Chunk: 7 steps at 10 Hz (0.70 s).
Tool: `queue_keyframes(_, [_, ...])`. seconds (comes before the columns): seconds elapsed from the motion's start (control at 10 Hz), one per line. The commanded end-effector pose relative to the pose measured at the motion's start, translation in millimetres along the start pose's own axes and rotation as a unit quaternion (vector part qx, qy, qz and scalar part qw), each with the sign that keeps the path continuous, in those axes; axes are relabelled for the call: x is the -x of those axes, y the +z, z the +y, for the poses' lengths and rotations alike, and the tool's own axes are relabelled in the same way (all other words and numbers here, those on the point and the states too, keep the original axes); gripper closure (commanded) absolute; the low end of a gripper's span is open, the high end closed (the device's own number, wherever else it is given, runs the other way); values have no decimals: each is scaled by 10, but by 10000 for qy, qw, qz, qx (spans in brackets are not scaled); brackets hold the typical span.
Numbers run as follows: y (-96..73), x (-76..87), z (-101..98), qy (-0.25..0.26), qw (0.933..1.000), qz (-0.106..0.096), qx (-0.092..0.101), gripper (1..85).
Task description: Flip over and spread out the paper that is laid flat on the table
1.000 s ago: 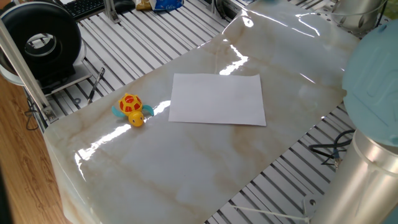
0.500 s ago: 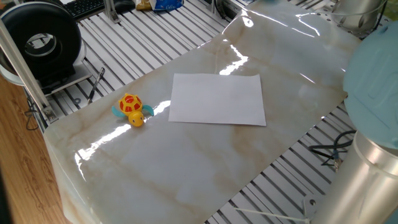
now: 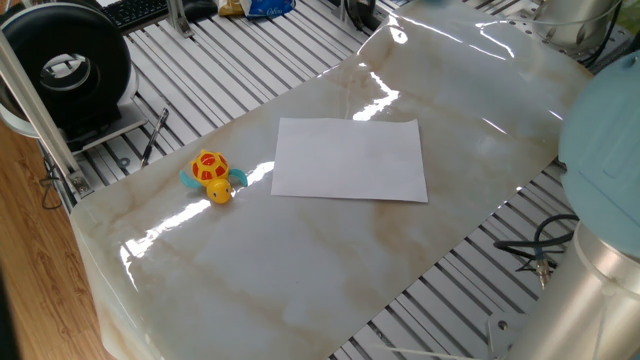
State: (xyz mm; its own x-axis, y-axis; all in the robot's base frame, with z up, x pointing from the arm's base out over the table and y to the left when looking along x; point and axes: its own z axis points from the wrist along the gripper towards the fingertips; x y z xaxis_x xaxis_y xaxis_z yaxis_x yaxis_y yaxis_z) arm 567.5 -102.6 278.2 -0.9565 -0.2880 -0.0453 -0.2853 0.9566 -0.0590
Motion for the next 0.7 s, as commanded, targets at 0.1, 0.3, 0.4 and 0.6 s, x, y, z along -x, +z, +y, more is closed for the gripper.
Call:
queue_keyframes(0.1, [310, -129, 15, 112, 9997, 45, 235, 843])
queue_keyframes(0.3, [674, 70, 164, 222, 9983, -267, 472, 843])
queue_keyframes(0.4, [727, 188, 217, 378, 9972, -421, 481, 843])
queue_keyframes(0.6, [745, 97, 1, 277, 9993, -262, 55, 843])
